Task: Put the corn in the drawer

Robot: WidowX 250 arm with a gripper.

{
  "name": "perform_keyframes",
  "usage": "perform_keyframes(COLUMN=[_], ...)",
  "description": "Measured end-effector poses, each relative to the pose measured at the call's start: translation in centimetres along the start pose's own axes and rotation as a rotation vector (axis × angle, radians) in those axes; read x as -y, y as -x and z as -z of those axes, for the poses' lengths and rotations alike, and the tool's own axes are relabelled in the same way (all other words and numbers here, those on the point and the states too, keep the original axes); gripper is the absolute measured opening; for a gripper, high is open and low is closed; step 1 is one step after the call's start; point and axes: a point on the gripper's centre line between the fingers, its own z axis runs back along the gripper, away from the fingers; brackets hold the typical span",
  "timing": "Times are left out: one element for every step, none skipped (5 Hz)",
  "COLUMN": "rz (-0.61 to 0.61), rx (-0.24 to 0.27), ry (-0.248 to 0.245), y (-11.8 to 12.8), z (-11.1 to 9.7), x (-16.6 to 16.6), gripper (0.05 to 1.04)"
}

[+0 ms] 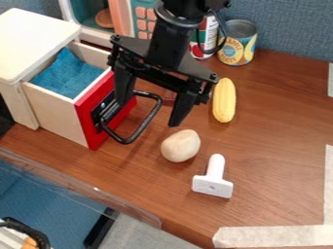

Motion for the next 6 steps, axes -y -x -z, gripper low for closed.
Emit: perform_keyframes(rz=[0.006, 0.033, 0.034, -0.025, -0.114, -0.208], rx=[-0.022, 0.009, 0.049, 0.124, 0.171, 0.200], ry=[-0.003, 0.093, 0.166, 0.236, 0.262, 0.248], y=[0.2, -1.2, -2.7, -4.8, -6.7, -9.1], z=[0.5, 1.1, 1.1, 0.5, 1.2, 2.0], x=[0.2, 2.0, 3.2, 3.8, 4.0, 4.3], gripper=[0.999, 0.999, 0.999, 0.999, 0.999, 0.999])
